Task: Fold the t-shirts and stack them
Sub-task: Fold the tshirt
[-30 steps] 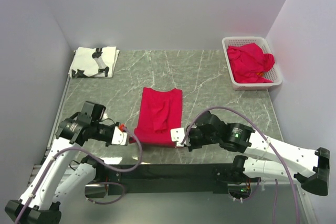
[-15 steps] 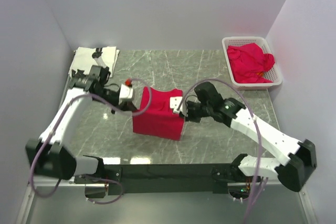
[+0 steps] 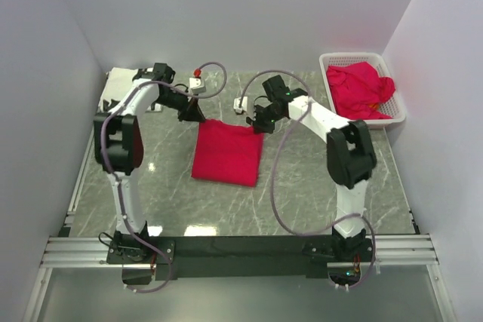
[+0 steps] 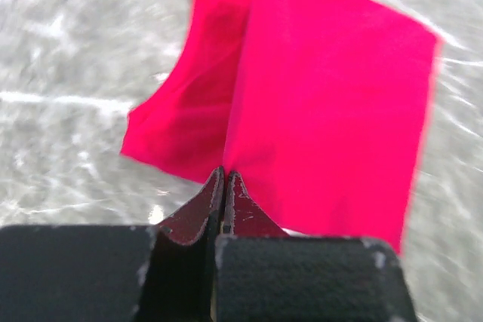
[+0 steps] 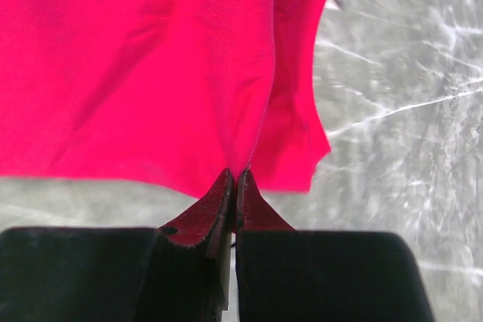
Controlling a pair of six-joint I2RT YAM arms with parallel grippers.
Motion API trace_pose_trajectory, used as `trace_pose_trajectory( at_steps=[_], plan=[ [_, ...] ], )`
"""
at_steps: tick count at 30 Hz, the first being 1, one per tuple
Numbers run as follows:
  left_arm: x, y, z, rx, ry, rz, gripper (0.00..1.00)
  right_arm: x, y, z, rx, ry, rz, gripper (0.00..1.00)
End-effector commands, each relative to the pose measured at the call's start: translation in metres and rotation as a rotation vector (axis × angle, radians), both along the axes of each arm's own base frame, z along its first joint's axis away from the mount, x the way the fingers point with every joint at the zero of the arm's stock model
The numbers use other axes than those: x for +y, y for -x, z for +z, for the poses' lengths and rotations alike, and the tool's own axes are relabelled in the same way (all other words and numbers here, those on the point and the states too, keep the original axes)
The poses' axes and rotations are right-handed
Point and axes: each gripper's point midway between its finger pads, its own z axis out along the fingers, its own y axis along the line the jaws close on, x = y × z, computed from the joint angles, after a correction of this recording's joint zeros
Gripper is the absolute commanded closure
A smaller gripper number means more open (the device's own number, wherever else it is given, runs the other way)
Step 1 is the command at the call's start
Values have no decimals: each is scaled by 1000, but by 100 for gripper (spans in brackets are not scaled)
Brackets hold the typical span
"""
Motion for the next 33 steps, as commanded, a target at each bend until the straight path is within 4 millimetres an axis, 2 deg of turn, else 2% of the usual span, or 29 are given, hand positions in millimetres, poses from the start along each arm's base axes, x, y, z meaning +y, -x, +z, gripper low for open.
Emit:
trace_pose_trajectory(
  at_steps=[1,2,3,4,5,6,7,10,11,12,13,14,15,16,17,18,19,21,22,23,25,28,29,30,32,33],
  plan=[
    [-1,-46,-25,76,-18,131,99,-2,-18,-23,89,18,-21,100],
    [-1,-59,-24,69,-30,151,99,0,-28,-20,81,23,-34,100],
    [-4,-62,-48,149,-51,179,99,-1,-33,-26,85,47,-54,100],
    [-4,-61,-56,190,-71,186,99,-5,-30,-42,138,77,-58,100],
    [-5,-67,-53,186,-74,185,99,-6,-34,-41,140,77,-72,100],
    [-9,-65,-66,238,-86,192,99,-6,-37,-42,144,80,-89,100],
    [-10,-63,-69,263,-95,197,99,-8,-37,-44,157,88,-98,100],
    [-14,-31,-75,376,-108,170,99,-7,-28,-45,192,110,-103,100],
    [-14,-10,-86,453,-108,172,99,-6,-23,-45,203,116,-103,100],
    [-13,-2,-74,447,-96,169,99,-6,-18,-46,213,122,-100,100],
    [-11,10,-74,471,-91,169,99,-4,-13,-40,207,117,-96,100],
    [-8,37,-85,549,-104,173,99,-3,3,-47,236,129,-82,100],
    [-7,44,-69,517,-79,172,99,-2,11,-47,244,126,-76,100],
    [-6,56,-66,528,-74,169,99,3,17,-37,225,102,-67,100],
    [-3,81,-75,588,-85,174,99,2,39,-47,266,122,-53,100],
    [-3,86,-60,545,-67,177,99,6,48,-46,264,115,-42,100],
    [-1,106,-64,586,-72,178,99,2,69,-46,288,112,-36,100],
    [0,116,-53,561,-58,186,99,9,91,-45,296,98,-31,99],
    [0,122,-50,568,-52,189,99,5,109,-44,311,92,-27,99],
    [1,131,-53,585,-56,190,99,6,118,-43,324,84,-44,99],
    [2,137,-53,562,-57,192,99,4,133,-42,333,74,-58,98],
    [2,139,-49,541,-49,183,96,0,137,-36,345,66,-113,89],
    [2,140,-49,527,-46,170,88,-3,133,-34,327,78,-134,77],
    [3,140,-46,512,-44,160,78,-5,133,-31,334,86,-149,72],
    [4,137,-37,448,-38,136,67,-3,119,-13,327,38,-198,66],
    [4,135,-33,415,-33,131,66,-2,113,-6,337,10,-224,65]
  ],
)
